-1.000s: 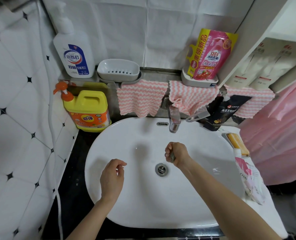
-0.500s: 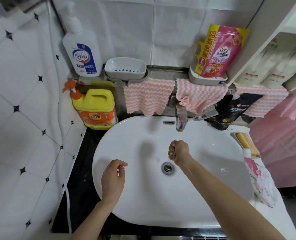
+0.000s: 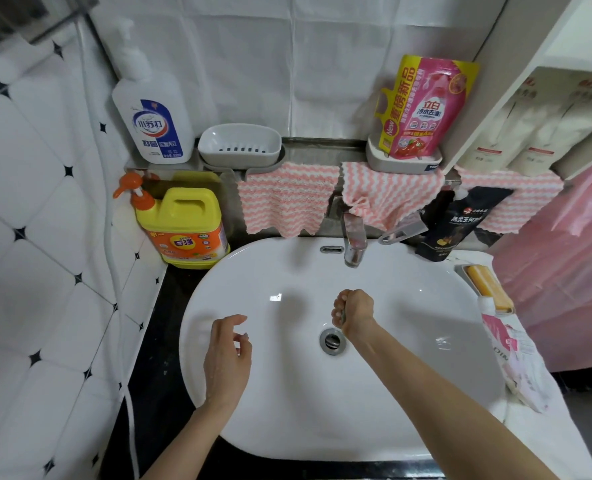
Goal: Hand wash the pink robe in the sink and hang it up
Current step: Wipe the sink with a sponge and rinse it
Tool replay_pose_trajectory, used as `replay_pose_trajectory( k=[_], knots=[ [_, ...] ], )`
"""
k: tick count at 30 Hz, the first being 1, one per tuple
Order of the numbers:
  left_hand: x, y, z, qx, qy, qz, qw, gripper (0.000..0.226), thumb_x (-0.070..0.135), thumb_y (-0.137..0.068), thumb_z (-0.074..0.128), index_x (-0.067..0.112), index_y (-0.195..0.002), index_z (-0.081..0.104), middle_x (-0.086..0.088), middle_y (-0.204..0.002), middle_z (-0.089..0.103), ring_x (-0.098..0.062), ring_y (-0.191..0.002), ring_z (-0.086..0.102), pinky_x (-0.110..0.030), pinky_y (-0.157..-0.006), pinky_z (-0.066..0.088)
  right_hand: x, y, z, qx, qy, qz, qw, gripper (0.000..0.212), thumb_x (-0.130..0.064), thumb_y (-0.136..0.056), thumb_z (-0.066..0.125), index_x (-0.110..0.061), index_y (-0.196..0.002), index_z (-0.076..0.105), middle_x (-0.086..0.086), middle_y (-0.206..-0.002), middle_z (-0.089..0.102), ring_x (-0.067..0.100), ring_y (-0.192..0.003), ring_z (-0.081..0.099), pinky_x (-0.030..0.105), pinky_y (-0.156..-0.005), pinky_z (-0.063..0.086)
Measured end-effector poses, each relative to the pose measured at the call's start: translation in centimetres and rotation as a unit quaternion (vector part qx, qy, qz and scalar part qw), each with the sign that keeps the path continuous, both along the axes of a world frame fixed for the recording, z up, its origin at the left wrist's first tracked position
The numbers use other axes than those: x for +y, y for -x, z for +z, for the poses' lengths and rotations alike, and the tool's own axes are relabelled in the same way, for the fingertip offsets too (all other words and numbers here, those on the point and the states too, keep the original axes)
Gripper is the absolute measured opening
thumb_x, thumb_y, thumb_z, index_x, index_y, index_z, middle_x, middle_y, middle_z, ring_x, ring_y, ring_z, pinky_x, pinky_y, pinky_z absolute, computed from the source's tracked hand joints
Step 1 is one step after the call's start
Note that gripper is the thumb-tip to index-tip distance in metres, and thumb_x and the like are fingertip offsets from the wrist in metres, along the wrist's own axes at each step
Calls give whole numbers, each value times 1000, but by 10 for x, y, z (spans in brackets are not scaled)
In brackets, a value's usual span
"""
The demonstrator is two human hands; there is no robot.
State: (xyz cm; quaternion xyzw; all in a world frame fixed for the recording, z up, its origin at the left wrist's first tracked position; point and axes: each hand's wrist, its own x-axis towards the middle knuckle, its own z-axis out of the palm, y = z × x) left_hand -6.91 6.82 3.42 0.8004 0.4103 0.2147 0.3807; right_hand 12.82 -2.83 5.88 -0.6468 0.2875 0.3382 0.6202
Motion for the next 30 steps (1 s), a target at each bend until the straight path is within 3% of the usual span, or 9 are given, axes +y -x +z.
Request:
replay_pose_trajectory(
  k=[9, 13, 17, 20, 22, 24, 27, 30],
  knots=[
    [-10, -22, 8, -3, 26, -71, 997, 24, 1, -89, 55, 12, -110, 55, 5, -112, 54, -8, -82, 58, -11, -63, 41, -9, 0, -5, 21, -31, -41, 998, 30, 2, -79, 24, -13, -55, 32, 3, -45, 27, 14, -42, 21, 11, -38, 16],
    [-16, -42, 17, -11, 62, -126, 990, 29, 5, -89, 56, 22, -112, 50, 8, -109, 57, -13, -81, 62, -24, -68, 51, -16, -2, -7, 31, -48, -63, 996, 30, 1, -81, 23, -14, -56, 31, 1, -41, 26, 13, -34, 21, 11, -38, 14],
    [-23, -62, 24, 19, 145, -161, 976, 26, 11, -90, 56, 27, -110, 48, 6, -106, 58, -16, -81, 62, -40, -75, 56, -22, 1, -8, 24, -81, -41, 996, 32, 4, -81, 23, -10, -57, 38, 6, -47, 37, 17, -44, 31, 16, -41, 23],
    [-36, -77, 34, 36, 236, -179, 955, 16, 22, -93, 55, 18, -109, 49, -2, -104, 60, -15, -81, 63, -29, -69, 52, -27, 3, -5, 1, -141, 61, 988, 25, 5, -86, 37, -3, -69, 54, 12, -59, 53, 24, -54, 49, 22, -51, 39],
    [-47, -88, 41, 38, 305, -179, 935, 24, 31, -93, 55, 17, -112, 47, -1, -104, 60, -14, -89, 63, -24, -70, 51, -31, 5, -3, -4, -207, 140, 968, 9, -13, -88, 56, -6, -85, 62, 8, -72, 61, 22, -67, 57, 29, -65, 46],
    [-54, -96, 43, 36, 350, -164, 922, 25, 30, -93, 57, 16, -111, 46, -2, -103, 60, -17, -92, 63, -28, -74, 54, -38, 5, -3, -16, -256, 176, 950, 24, -29, -85, 65, -9, -98, 65, 5, -86, 64, 23, -80, 60, 36, -80, 47],
    [-55, -108, 38, 27, 331, -109, 937, 7, 16, -91, 57, 13, -91, 50, -8, -90, 59, -18, -72, 55, -30, -67, 49, -54, 3, -3, -45, -289, 172, 941, 34, -13, -85, 58, -10, -119, 61, 8, -115, 62, 26, -105, 59, 40, -96, 45],
    [-55, -115, 43, -6, 358, -86, 930, 10, 5, -91, 51, 9, -83, 49, -7, -80, 55, -16, -68, 49, -25, -60, 42, -76, -5, -3, -82, -255, 204, 941, 50, 8, -79, 56, -11, -126, 55, 12, -120, 62, 26, -106, 61, 35, -90, 50]
  ],
)
